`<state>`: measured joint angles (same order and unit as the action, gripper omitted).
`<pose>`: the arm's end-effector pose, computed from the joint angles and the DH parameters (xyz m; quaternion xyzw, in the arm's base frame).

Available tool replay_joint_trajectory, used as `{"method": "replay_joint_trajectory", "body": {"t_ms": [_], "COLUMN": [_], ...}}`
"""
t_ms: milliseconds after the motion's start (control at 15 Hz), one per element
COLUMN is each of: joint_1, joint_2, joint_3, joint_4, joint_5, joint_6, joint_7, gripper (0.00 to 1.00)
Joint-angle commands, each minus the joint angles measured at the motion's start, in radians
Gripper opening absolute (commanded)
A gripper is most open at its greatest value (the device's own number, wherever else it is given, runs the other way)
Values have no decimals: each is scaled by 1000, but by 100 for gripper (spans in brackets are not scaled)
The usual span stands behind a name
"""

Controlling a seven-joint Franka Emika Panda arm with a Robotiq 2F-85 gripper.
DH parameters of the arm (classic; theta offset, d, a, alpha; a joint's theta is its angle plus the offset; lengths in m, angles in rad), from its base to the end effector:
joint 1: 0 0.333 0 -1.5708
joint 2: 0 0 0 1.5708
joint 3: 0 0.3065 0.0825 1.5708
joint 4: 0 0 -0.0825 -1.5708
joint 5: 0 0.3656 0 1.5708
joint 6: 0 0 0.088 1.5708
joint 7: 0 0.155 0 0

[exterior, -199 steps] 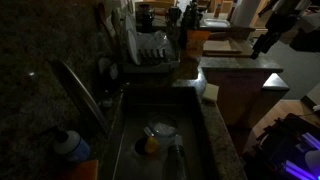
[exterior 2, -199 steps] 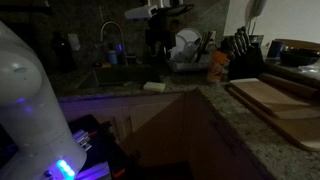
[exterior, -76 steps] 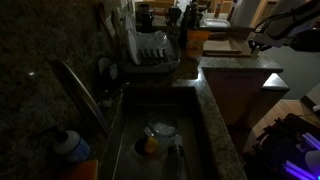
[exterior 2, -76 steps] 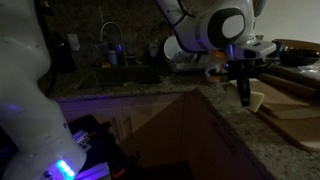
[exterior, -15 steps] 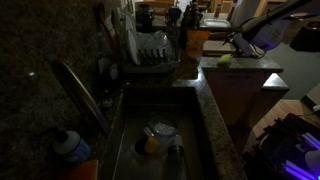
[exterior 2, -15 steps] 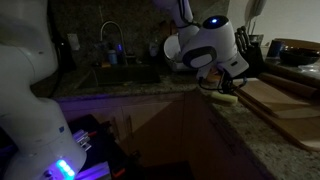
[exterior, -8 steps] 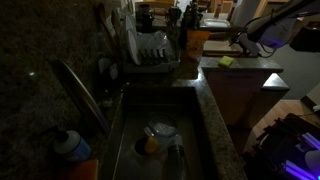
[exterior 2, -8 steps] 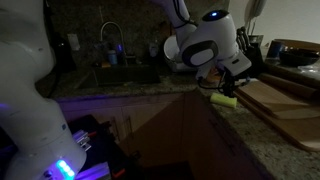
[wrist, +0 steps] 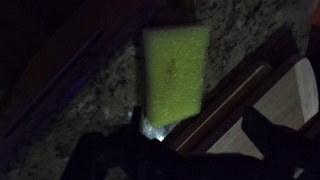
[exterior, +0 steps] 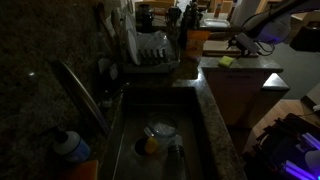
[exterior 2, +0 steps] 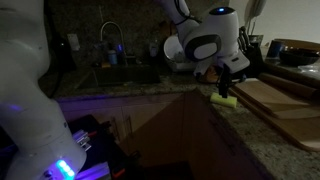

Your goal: Move the yellow sponge to the right side of the counter, scrub the countertop with the sponge

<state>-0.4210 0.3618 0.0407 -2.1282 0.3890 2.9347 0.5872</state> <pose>0.5641 -0.2480 0.2451 -0.7634 0.6028 -0.2052 0.1088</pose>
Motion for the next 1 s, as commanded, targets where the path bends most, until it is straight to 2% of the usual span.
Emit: {"method": "replay_joint_trajectory", "body": {"t_ms": [0,67,133,267,333,467,667,733,800,933], "joint_1": [181,222,182,226,198,171,181,181,196,191], "joint_2": [-39,-44,-16,-18,0,69,155,172,113,157], "joint_3": [-193,-226,-189,-225,-193,-185,-225,-227,-228,-230], "joint_4": [-7,-14,4,4,40,123,231,255,173,222], "joint_5": [-87,-116,-47,-75,-26,37,52,55,42,41], "joint_6": [-86,-83,-54,-55,-145,-280,-454,-463,-405,-427], "joint_7": [91,104,49,75,62,68,150,163,135,155], "gripper": [100,100,100,100,100,100,100,100,100,100]}}
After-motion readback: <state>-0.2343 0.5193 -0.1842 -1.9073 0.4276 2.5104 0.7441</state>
